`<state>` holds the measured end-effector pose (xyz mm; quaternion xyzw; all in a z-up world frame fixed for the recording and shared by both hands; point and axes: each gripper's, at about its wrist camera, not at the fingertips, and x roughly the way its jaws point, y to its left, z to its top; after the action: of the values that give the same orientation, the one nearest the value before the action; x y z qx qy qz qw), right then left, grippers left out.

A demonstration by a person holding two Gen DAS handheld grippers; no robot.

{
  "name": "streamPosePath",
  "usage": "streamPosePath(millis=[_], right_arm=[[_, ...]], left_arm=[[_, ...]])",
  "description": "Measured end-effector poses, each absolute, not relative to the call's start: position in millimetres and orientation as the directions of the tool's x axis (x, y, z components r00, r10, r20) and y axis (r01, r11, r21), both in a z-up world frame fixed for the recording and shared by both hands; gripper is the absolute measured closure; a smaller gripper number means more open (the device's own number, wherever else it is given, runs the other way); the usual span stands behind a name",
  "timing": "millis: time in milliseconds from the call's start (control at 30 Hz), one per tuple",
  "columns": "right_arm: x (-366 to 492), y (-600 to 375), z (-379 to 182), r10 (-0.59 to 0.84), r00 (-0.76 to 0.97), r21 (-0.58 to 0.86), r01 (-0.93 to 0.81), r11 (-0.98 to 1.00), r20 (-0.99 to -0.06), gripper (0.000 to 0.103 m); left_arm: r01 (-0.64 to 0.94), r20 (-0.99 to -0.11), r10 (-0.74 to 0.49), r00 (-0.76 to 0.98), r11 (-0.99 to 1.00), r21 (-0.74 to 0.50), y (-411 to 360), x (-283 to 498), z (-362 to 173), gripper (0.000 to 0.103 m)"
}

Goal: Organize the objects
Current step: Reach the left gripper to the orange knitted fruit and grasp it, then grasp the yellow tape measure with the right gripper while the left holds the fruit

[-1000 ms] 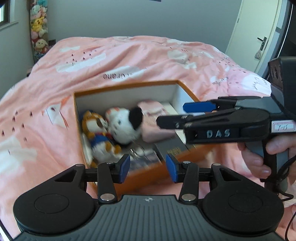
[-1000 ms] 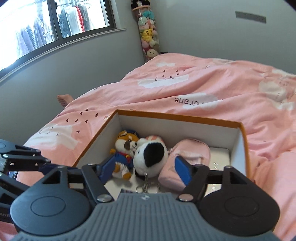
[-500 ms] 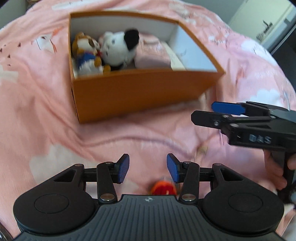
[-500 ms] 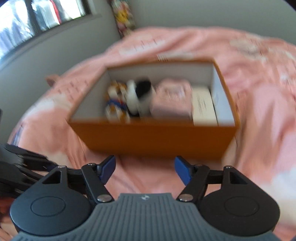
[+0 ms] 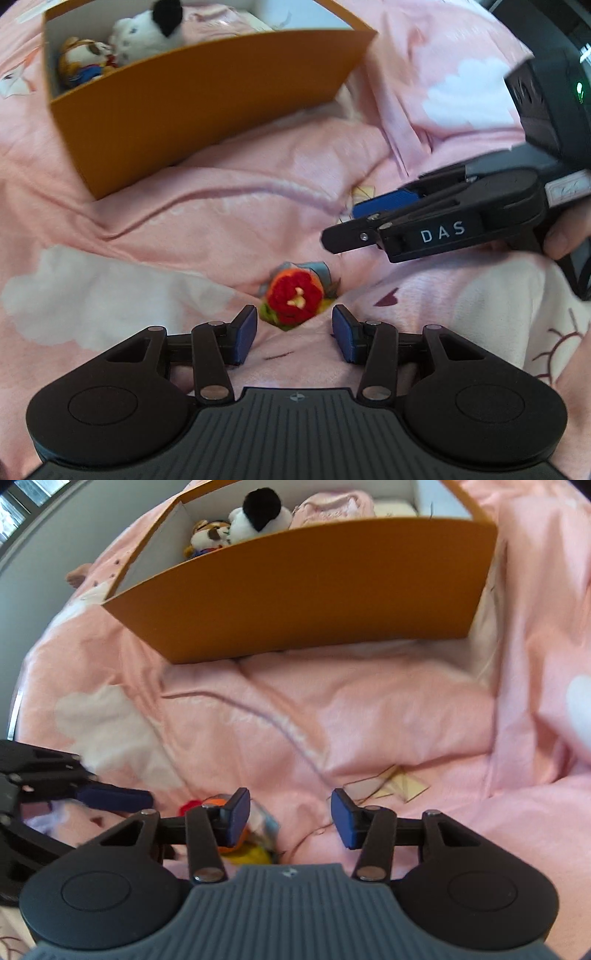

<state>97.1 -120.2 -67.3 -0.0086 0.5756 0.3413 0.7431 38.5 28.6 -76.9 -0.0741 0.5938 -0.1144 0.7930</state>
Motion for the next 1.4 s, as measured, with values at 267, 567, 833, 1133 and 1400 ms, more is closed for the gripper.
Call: streamPosePath(millis=[267, 567, 833, 1133, 1400], right_arm=[[98, -123, -71, 0.505, 0.086, 0.407, -0.484, 0.775, -0.859, 0.063], [85, -134, -67, 0.522, -0.046, 0.481, -0.464, 0.744, -0.852, 0.069], [55, -133, -49, 0.54, -0.168, 0.534, -0.546, 0.646, -0.825, 0.07], [75, -126, -48, 0.512, -0.185, 0.518, -0.558, 0.648, -0.839, 0.069], [106, -103, -72, 0.493, -0.208, 0.523, -0.518, 0.677, -0.845, 0.062]], left_arm=[[0.016, -0.919, -0.3, 0.256, 0.952, -0.306, 30, 56, -95, 0.047], [-0.029, -0.927, -0.278, 0.253, 0.955, -0.295, 31, 47, -89, 0.07], [-0.131, -0.909, -0.181, 0.374, 0.961, -0.245, 54, 43, -59, 0.088], [0.05, -0.936, -0.219, 0.276, 0.976, -0.213, 29, 41, -57, 0.082], [0.19, -0.933, -0.302, 0.194, 0.945, -0.267, 14, 26, -58, 0.085]])
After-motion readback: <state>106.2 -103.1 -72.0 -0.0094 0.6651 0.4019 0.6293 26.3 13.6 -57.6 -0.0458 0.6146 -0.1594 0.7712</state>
